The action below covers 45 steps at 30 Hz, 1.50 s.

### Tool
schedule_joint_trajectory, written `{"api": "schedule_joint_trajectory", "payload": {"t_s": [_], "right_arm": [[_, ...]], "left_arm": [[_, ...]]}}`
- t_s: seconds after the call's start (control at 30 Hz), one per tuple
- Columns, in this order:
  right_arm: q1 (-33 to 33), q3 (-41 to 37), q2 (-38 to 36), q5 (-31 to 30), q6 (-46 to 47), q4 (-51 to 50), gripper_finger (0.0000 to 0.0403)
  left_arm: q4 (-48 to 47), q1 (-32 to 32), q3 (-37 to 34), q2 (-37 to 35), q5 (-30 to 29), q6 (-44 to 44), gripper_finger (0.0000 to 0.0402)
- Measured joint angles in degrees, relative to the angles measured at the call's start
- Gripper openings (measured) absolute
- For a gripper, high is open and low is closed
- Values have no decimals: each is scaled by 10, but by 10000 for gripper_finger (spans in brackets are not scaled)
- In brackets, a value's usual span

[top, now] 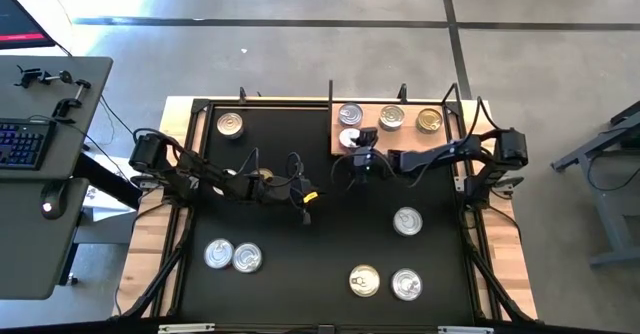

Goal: Stack canned seafood by type on shelf
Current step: Put the red tuna can on the shelf, then put the blue-pink tuna can on the shelf

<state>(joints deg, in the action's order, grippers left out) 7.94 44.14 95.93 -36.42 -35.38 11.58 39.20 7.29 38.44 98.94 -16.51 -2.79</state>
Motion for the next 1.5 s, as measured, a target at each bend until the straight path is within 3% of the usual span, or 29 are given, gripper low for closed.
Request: {"api": "schedule_joint_trajectory", "payload": {"t_s": [0.13,0.33,0.7,0.93,1.17,1.5], "right_arm": [[-4,0,-5,-11,0,-3,271],[-7,0,-50,-14,28,-31,267],[-75,1,-276,-7,293,-200,242],[-146,1,-392,67,465,-324,242],[-217,0,-366,65,546,-350,242],[-253,0,-267,32,531,-345,242]], "left_arm": [[-3,0,0,0,0,0,30],[-3,0,0,0,0,0,30],[-4,0,0,0,0,-1,30],[3,0,0,0,-5,-1,30],[44,-5,0,0,-6,-1,30],[41,-4,0,0,-6,-2,30]]}}
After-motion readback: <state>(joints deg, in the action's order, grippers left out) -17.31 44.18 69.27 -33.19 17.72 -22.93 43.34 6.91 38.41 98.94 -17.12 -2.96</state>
